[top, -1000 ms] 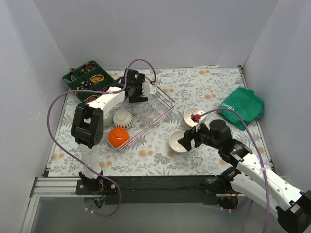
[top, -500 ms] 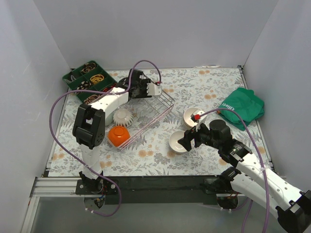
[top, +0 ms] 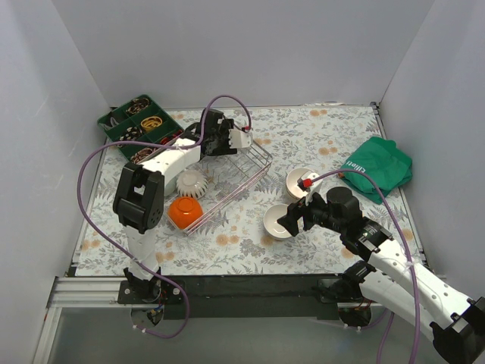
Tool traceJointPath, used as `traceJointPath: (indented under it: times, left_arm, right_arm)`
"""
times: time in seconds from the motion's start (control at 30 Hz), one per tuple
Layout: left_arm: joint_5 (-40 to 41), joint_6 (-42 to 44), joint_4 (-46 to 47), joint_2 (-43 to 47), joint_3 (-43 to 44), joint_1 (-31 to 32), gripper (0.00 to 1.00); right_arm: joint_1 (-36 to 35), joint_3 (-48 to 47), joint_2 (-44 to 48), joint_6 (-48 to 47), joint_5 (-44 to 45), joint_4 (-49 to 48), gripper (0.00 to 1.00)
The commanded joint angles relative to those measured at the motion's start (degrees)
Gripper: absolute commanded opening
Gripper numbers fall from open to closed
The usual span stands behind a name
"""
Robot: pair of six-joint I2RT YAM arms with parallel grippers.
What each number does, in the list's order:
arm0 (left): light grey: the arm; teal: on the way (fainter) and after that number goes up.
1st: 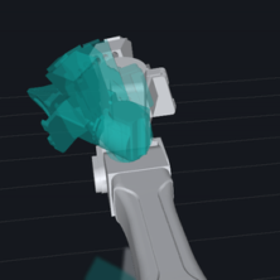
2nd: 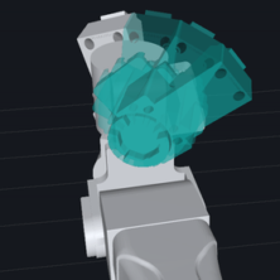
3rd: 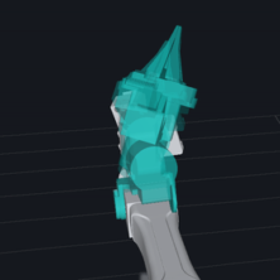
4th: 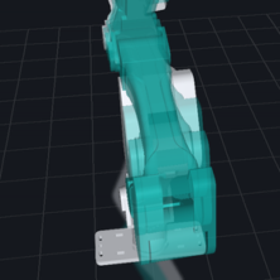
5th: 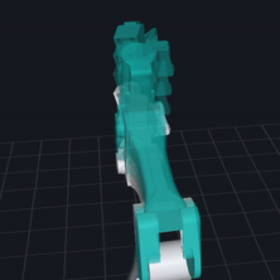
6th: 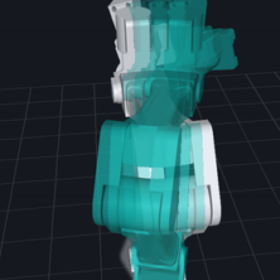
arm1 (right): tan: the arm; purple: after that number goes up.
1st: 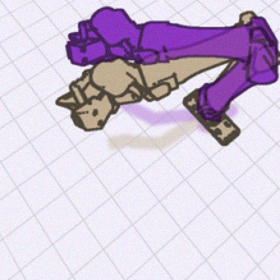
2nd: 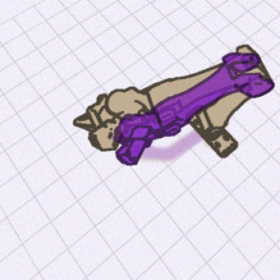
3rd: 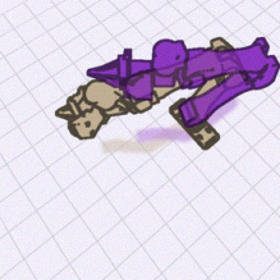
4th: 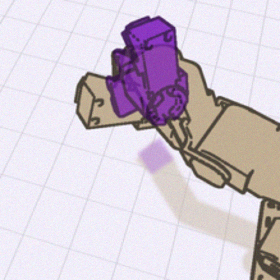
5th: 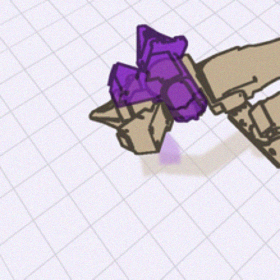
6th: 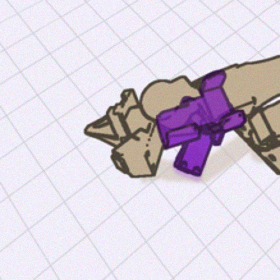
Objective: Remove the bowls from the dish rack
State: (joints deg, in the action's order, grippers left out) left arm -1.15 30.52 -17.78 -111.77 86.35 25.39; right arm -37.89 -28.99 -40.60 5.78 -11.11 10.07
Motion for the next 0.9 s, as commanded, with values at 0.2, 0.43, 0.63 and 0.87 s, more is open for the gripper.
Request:
traceJointPath:
  times: [0.2, 0.43, 0.63, 0.87]
  left_arm:
    - [1.33, -3.89, 0.65, -0.47, 3.74, -1.83, 0.83]
    - [-3.59, -7.05, -4.8, -2.66, 7.34, -3.06, 0.87]
    - [-6.23, -9.6, -8.85, -4.95, 10.33, -3.76, 0.84]
    - [-5.8, -10.48, -9.82, -6.36, 10.77, -3.94, 0.74]
  right_arm:
    - [0.01, 0.52, 0.35, 0.02, -0.84, -2.59, 0.89]
    - [0.01, 0.52, -0.01, 0.02, -0.93, -2.51, 0.89]
    - [0.01, 0.52, -0.53, 0.02, -1.1, -2.51, 0.89]
    - [0.01, 0.6, -0.53, 0.11, -1.01, -2.51, 0.89]
